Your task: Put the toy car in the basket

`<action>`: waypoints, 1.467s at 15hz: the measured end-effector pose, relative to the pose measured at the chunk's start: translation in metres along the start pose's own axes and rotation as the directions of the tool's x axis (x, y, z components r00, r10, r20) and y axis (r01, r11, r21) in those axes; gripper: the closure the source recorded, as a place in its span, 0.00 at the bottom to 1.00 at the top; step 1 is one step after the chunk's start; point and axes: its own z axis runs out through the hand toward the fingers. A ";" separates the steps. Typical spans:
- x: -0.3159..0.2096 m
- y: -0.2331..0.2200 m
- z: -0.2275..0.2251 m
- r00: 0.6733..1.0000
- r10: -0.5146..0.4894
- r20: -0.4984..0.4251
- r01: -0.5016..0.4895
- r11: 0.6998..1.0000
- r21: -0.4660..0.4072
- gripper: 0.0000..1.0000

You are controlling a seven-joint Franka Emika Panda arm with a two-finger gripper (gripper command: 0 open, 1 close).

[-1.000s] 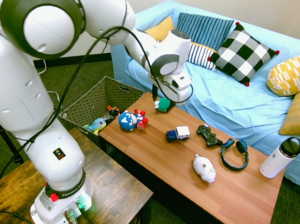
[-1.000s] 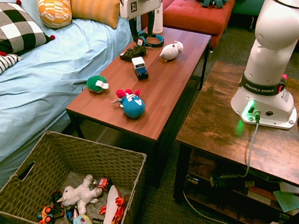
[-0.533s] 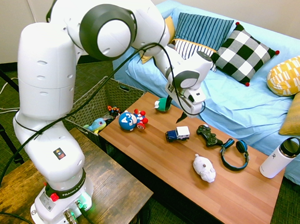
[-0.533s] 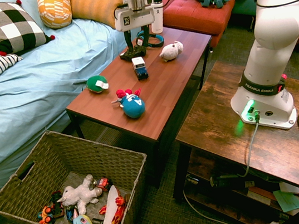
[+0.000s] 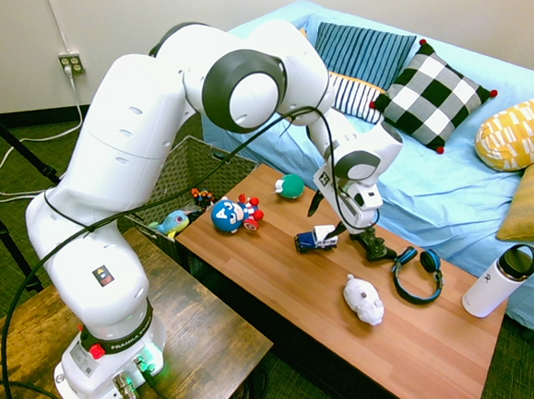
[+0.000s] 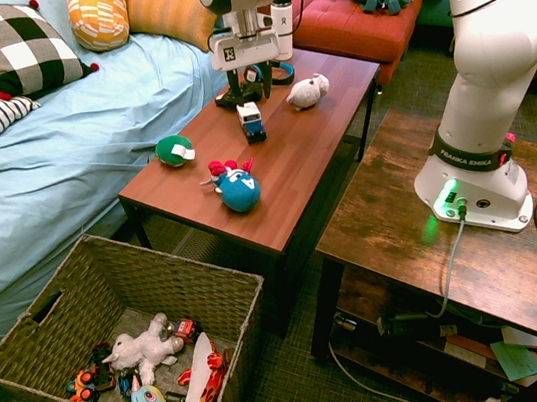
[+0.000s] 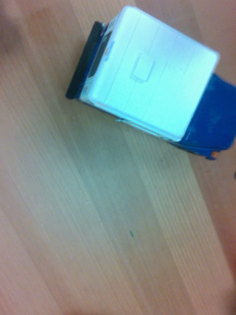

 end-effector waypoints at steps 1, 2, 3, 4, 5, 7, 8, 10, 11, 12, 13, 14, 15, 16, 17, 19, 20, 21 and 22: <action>0.004 -0.007 0.009 1.000 -0.004 0.001 0.004 1.000 -0.006 0.00; 0.008 -0.014 0.017 1.000 -0.007 0.000 0.007 1.000 -0.013 0.00; 0.011 -0.020 0.025 1.000 -0.007 -0.001 0.007 1.000 -0.020 0.00; 0.015 -0.025 0.031 1.000 -0.005 -0.001 0.005 1.000 -0.026 0.00; 0.020 -0.029 0.036 1.000 -0.002 0.000 0.002 1.000 -0.030 0.00; 0.027 -0.034 0.044 1.000 -0.002 0.006 0.002 0.999 -0.041 1.00; 0.028 -0.037 0.046 1.000 -0.004 0.005 0.004 0.999 -0.042 1.00; 0.029 -0.039 0.046 1.000 -0.006 0.004 0.006 0.999 -0.042 1.00; 0.029 -0.039 0.045 1.000 -0.006 0.003 0.006 0.999 -0.041 1.00; 0.029 -0.039 0.045 1.000 -0.005 0.003 0.005 0.999 -0.041 1.00; 0.029 -0.039 0.045 1.000 -0.005 0.002 0.005 0.999 -0.041 1.00; 0.030 -0.038 0.045 1.000 -0.004 0.002 0.004 0.999 -0.042 1.00; 0.030 -0.038 0.044 1.000 -0.004 0.003 0.004 0.999 -0.042 1.00; 0.030 -0.038 0.044 1.000 -0.004 0.003 0.004 0.999 -0.042 1.00; 0.030 -0.039 0.044 1.000 -0.004 0.004 0.004 0.999 -0.043 1.00; 0.030 -0.040 0.041 1.000 -0.003 0.002 0.003 0.999 -0.042 1.00; 0.030 -0.040 0.042 1.000 -0.004 0.002 0.004 0.999 -0.043 1.00; 0.029 -0.041 0.042 1.000 -0.005 0.001 0.005 0.999 -0.043 1.00; 0.029 -0.041 0.041 1.000 -0.005 0.000 0.005 0.999 -0.042 1.00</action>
